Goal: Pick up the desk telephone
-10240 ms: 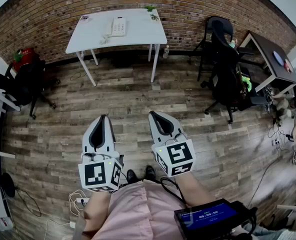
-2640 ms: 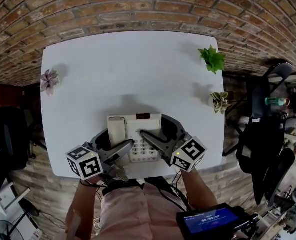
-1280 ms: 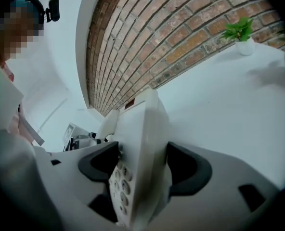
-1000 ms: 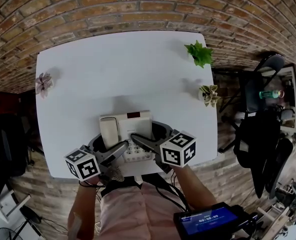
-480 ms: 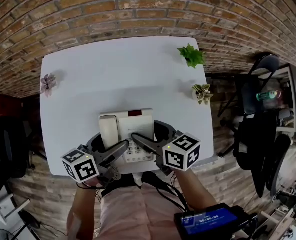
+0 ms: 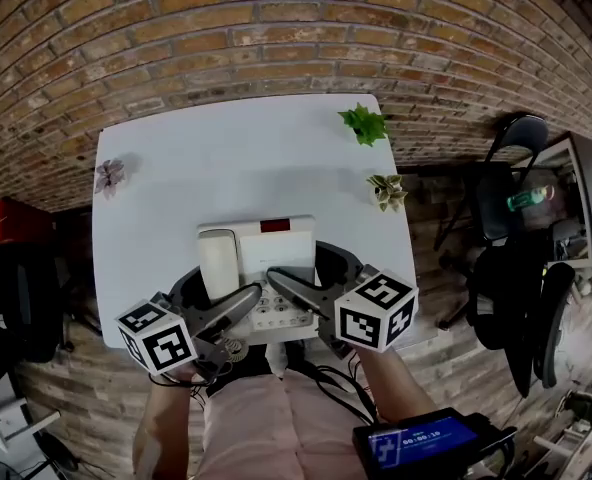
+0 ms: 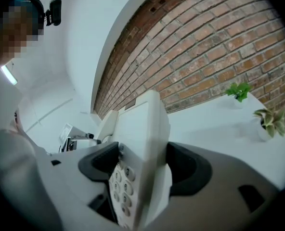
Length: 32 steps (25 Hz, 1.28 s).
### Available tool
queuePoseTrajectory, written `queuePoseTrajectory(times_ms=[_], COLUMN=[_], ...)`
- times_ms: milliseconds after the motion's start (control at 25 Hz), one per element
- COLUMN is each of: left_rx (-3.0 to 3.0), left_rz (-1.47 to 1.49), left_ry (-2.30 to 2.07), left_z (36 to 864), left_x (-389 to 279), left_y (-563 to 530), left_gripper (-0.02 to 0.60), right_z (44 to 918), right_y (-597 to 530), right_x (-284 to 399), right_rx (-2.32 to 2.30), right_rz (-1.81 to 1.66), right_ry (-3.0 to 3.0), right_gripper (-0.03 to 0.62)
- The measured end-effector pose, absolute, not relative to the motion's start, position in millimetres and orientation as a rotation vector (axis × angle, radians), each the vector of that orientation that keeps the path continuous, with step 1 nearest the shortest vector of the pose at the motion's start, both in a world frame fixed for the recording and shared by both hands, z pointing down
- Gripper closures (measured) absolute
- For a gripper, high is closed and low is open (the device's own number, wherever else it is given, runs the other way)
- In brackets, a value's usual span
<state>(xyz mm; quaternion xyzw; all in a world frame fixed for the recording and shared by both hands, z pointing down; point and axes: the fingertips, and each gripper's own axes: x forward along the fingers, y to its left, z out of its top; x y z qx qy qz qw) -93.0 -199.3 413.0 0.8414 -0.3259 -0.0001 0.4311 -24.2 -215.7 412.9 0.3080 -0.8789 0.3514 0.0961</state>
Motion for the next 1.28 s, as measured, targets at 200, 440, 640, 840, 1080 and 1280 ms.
queuePoseTrajectory(times_ms=[200,440,640,840,1080,1280], left_rx=[2.137,2.159,2.209,2.243,2.249,2.249], left_rz=[-0.026,-0.052,-0.064,-0.082,-0.096,-0.092], left_ry=[-0.825,-0.824,-0.845,-0.86,-0.862,-0.864], left_z=[378.1,339.1,310.3,292.8,286.6,286.0], left_x=[-88.3,-83.7,-81.4,-79.0,-78.2,-78.3], left_y=[-193.7,-183.6,-177.5,-171.4,-168.6,-167.4], left_gripper=[0.143,0.143,0.143,0.143,0.143,0.143], right_z=[376.2,334.5,306.0,288.3,280.9,280.7], right_y=[-211.1,-201.5,-195.1,-188.9,-186.4,-185.2], right_x=[-19.7,-15.5,-12.7,-9.9,-9.0,-9.3], right_rx=[0.915,0.922,0.927,0.934,0.934,0.932], right_rz=[0.967,0.894,0.846,0.801,0.778,0.78], right_ry=[-2.648,-2.677,-2.714,-2.747,-2.756,-2.759], right_gripper=[0.27,0.27,0.27,0.27,0.27,0.27])
